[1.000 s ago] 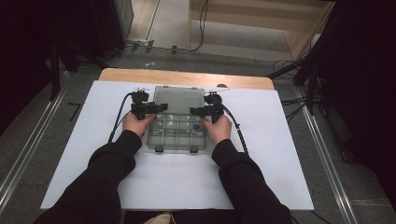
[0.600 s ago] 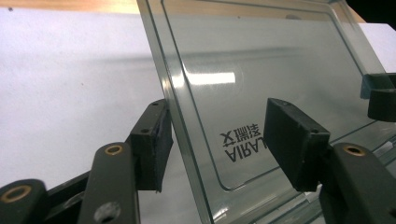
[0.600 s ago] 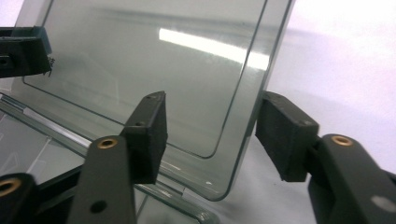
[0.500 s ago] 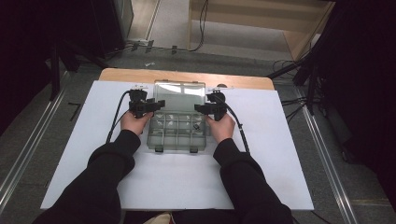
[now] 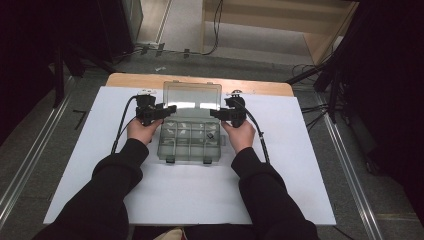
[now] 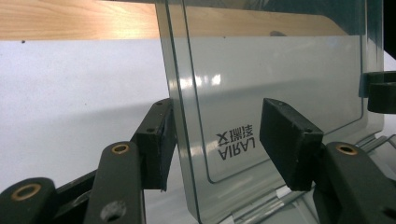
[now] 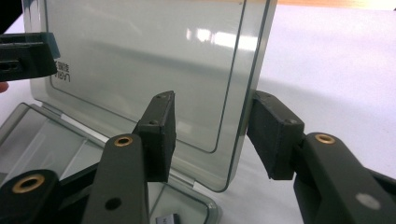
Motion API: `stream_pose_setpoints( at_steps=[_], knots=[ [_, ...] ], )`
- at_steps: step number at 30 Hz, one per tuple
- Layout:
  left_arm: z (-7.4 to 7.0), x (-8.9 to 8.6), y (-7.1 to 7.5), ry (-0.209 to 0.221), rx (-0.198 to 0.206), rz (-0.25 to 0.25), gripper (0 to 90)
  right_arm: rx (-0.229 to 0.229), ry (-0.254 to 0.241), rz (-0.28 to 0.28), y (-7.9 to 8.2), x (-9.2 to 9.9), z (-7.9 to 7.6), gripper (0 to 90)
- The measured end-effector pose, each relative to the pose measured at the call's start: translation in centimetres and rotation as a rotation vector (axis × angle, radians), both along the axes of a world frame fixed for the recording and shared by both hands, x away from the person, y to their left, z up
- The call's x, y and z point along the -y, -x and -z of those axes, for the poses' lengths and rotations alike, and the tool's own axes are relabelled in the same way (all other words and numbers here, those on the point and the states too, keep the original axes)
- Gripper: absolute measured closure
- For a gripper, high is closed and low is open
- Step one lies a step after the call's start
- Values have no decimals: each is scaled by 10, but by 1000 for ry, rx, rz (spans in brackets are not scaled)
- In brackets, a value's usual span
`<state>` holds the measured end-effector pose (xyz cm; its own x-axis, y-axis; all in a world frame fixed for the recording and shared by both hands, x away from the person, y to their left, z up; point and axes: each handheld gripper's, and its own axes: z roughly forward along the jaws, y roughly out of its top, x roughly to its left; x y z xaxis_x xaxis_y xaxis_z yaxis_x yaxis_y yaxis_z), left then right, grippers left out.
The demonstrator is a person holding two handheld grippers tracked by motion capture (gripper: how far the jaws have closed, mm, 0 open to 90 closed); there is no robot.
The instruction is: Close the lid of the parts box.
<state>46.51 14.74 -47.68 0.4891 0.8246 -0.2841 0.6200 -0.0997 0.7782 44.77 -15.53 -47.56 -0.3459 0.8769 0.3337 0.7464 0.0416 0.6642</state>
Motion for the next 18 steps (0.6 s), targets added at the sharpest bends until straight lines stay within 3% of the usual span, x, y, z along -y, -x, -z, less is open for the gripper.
stream_pose_setpoints(
  at_steps=[6, 10, 18],
  knots=[
    [-4, -1, 5, 5, 20, 8, 462, 10, -13, -8, 4, 2, -5, 505],
    [-10, 0, 10, -38, 55, 30, 462, 19, -13, -15, 7, 3, -8, 506],
    [-14, -2, 16, -33, 63, 45, 461, 43, 10, -35, 13, 2, -13, 506]
  ],
)
